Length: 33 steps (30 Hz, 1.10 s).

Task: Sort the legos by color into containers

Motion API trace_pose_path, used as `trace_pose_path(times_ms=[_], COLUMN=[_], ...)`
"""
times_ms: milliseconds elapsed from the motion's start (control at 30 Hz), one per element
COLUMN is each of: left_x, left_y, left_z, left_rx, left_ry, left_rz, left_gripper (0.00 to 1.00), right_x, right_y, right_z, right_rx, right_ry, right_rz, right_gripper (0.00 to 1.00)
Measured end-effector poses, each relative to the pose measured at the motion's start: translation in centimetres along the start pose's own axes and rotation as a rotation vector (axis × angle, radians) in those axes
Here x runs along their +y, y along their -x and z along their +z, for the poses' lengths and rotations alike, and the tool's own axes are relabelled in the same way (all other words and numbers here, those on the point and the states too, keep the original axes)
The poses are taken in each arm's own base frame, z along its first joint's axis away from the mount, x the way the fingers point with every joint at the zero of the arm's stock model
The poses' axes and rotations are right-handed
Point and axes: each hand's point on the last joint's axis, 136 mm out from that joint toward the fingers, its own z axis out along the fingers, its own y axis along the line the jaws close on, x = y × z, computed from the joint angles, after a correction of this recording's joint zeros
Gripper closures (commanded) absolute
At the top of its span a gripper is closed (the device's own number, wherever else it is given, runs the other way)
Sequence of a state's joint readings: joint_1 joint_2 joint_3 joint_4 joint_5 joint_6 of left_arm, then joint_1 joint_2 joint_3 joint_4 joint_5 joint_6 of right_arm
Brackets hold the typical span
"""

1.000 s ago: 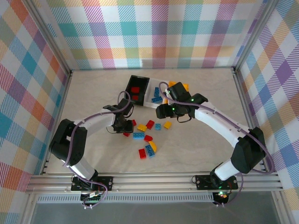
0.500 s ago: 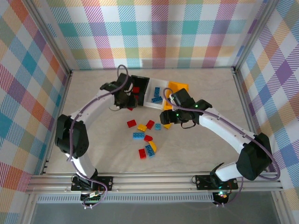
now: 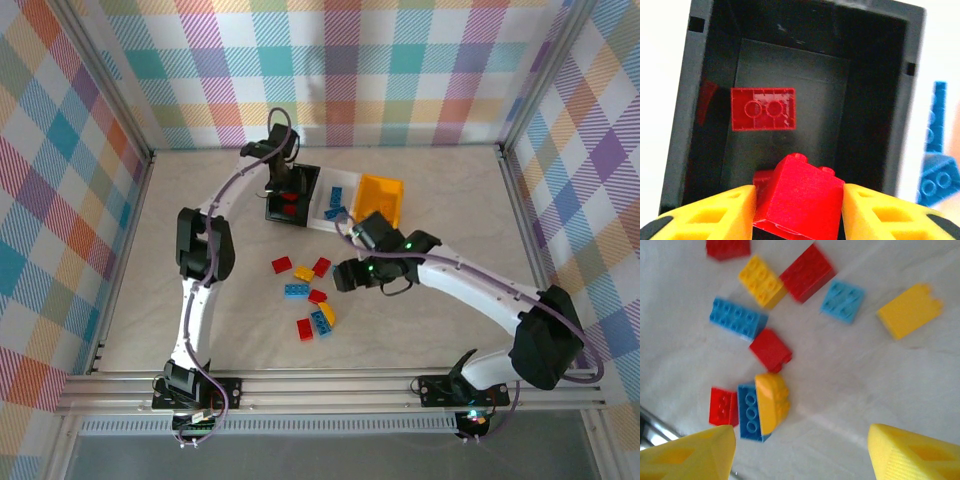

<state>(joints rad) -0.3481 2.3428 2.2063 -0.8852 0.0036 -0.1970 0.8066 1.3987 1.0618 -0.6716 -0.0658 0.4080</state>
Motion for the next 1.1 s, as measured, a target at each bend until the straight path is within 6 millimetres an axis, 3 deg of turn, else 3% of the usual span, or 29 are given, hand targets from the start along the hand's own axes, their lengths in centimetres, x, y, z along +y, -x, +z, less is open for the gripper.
trace_pose_path(times_ms=[133,233,367,533,700,933,1100], left_x=[0.6,0.4,0.1,0.1,0.3,0.4,0.9], left_y=[0.3,0.5,0.6,-0.8,-2.5,-3.7,-5.2], left_z=[1.2,0.9,0.8,0.4,-2.4,-8.7,-11.0], left_rx=[0.015,0.015,0.017,0.051,0.06,-0.019,-0.04], left_ry=[-0.003,-0.015,-0.031,-0.045,-0.054,-0.09,-0.096], left_rz=[-0.008,-0.008,-0.009,-0.013,-0.017,-0.03,-0.032], left_gripper=[0.39,0.35,0.34,0.34,0.33,0.33,0.32], right_x=[3.3,4.9,5.8,6.4,6.1,4.9,4.6], right_y=[-3.3,-6.0,-9.3,-11.6,-11.4,-11.1,-10.5], right_z=[1.6,3.7,6.3,8.0,8.4,10.6,10.8], right_rx=[0.087,0.173,0.272,0.332,0.315,0.316,0.317], right_ry=[0.029,0.016,-0.032,-0.074,-0.108,-0.162,-0.176], right_rz=[-0.105,-0.16,-0.214,-0.239,-0.223,-0.209,-0.191], right_gripper=[0.27,0.26,0.26,0.29,0.31,0.35,0.38])
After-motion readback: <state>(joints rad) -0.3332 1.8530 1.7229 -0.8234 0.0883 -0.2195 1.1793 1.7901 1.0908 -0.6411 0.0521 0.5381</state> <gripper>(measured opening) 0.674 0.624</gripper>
